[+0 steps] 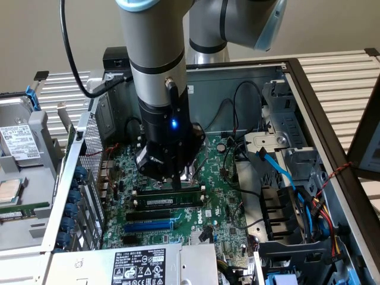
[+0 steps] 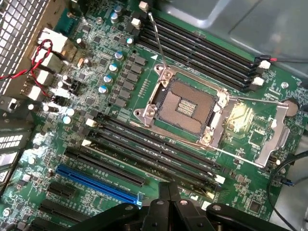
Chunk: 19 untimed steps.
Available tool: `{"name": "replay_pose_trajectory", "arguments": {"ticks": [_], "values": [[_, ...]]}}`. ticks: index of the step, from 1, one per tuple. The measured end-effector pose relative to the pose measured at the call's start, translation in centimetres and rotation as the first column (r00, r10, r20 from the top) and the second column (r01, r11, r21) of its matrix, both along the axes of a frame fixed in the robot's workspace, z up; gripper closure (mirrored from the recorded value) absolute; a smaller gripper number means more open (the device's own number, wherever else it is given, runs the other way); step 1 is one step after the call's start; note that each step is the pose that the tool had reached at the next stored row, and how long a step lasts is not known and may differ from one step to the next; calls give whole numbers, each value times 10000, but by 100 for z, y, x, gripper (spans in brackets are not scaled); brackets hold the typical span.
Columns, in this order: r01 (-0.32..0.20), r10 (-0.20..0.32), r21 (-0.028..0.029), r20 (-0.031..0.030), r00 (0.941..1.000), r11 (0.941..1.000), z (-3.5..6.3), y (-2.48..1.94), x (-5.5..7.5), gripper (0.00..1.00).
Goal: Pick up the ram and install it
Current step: 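Press down the ram until it locks into place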
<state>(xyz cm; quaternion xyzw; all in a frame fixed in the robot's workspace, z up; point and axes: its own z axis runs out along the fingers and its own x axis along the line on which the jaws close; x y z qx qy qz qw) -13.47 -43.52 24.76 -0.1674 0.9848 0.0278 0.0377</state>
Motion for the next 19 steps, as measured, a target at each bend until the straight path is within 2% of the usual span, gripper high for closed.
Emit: {"name": "replay_pose_trajectory", "arguments": {"ticks": [4,9,14,19], "values": [[704,-704,-1,-1,9975,9975,-3,0,0,89],[1554,-1554,0,0,9879,9879,-7,0,0,89],[2404,-2404,-1,0,9707,9707,-9,0,0,89],[3219,-3219,0,0,9468,9468,-13,0,0,89]]}}
